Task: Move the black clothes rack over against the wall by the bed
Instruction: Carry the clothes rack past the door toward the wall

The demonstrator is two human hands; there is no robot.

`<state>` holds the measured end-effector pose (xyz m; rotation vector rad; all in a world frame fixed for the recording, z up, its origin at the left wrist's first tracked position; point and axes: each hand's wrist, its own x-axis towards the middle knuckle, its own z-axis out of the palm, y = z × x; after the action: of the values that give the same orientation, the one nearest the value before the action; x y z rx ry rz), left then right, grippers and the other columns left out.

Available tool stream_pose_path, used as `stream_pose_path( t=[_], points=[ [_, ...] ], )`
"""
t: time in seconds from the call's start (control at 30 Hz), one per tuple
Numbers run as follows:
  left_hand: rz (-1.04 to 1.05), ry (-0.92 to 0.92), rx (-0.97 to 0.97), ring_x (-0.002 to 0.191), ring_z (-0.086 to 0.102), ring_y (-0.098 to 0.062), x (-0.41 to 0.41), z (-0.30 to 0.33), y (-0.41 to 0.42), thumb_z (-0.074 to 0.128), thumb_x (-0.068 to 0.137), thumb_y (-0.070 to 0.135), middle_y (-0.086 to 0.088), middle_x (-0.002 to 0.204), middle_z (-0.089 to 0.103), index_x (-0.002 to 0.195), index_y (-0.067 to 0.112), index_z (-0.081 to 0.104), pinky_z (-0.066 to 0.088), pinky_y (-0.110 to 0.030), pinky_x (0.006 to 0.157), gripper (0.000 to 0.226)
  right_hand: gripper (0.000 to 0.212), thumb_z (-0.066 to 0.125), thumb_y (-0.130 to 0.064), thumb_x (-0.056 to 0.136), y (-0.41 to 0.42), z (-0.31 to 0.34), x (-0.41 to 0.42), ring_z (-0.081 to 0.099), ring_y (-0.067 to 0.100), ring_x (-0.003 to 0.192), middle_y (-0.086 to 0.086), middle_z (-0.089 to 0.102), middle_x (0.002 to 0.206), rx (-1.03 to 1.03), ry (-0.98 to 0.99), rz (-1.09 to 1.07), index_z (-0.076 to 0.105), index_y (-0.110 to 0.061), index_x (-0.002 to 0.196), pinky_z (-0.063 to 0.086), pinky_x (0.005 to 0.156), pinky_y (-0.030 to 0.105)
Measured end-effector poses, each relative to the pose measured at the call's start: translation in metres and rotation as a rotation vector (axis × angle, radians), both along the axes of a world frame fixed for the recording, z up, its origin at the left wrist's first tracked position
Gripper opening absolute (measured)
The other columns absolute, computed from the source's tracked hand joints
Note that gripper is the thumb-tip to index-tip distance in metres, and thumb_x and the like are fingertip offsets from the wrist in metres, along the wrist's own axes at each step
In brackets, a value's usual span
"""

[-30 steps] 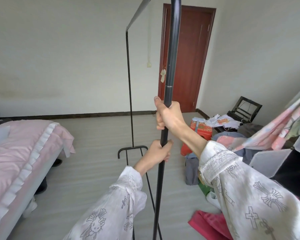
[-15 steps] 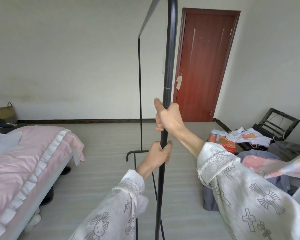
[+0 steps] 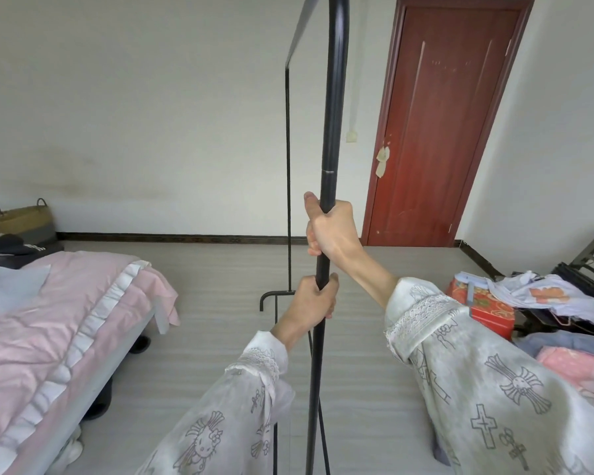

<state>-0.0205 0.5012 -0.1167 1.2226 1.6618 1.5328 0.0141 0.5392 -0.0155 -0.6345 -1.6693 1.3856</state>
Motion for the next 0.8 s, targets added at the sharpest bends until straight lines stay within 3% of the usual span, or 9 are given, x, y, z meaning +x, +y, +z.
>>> stream_pose_path(
  t=[0.27, 0.53, 0.8],
  points=[
    [0.152, 0.012, -0.019, 0.030, 0.036, -0.005, -0.053, -0.002, 0.093, 0.040, 0.091, 0.019, -0.006, 0.045, 0.040, 0.049, 0.012, 0.034, 0.034, -0.013, 0.038, 0.043, 0.042, 0.044, -0.019, 0.097, 0.094, -0.002, -0.059, 0.019, 0.010, 0.028, 0.001, 0.023, 0.050, -0.032, 0.036, 0.139, 0.024, -0.019, 0.060, 0.019, 0.036, 0.016],
    [0.281, -0.026, -0.038, 0.038, 0.034, -0.013, -0.102, 0.000, 0.196, 0.041, 0.091, 0.017, -0.006, 0.048, 0.037, 0.055, 0.011, 0.036, 0.033, -0.013, 0.036, 0.036, 0.047, 0.044, -0.019, 0.096, 0.200, -0.004, -0.116, 0.020, 0.013, 0.027, -0.001, 0.025, 0.042, 0.001, 0.013, 0.198, 0.022, -0.019, 0.054, 0.023, 0.035, 0.018],
    [0.358, 0.011, -0.043, 0.034, 0.038, -0.010, -0.162, -0.005, 0.278, 0.042, 0.090, 0.021, -0.007, 0.046, 0.041, 0.053, 0.009, 0.038, 0.037, -0.014, 0.040, 0.039, 0.047, 0.043, -0.016, 0.095, 0.282, -0.004, -0.174, 0.023, 0.012, 0.023, -0.011, 0.025, 0.027, 0.006, 0.020, 0.266, 0.023, -0.018, 0.052, 0.025, 0.033, 0.015]
  ],
)
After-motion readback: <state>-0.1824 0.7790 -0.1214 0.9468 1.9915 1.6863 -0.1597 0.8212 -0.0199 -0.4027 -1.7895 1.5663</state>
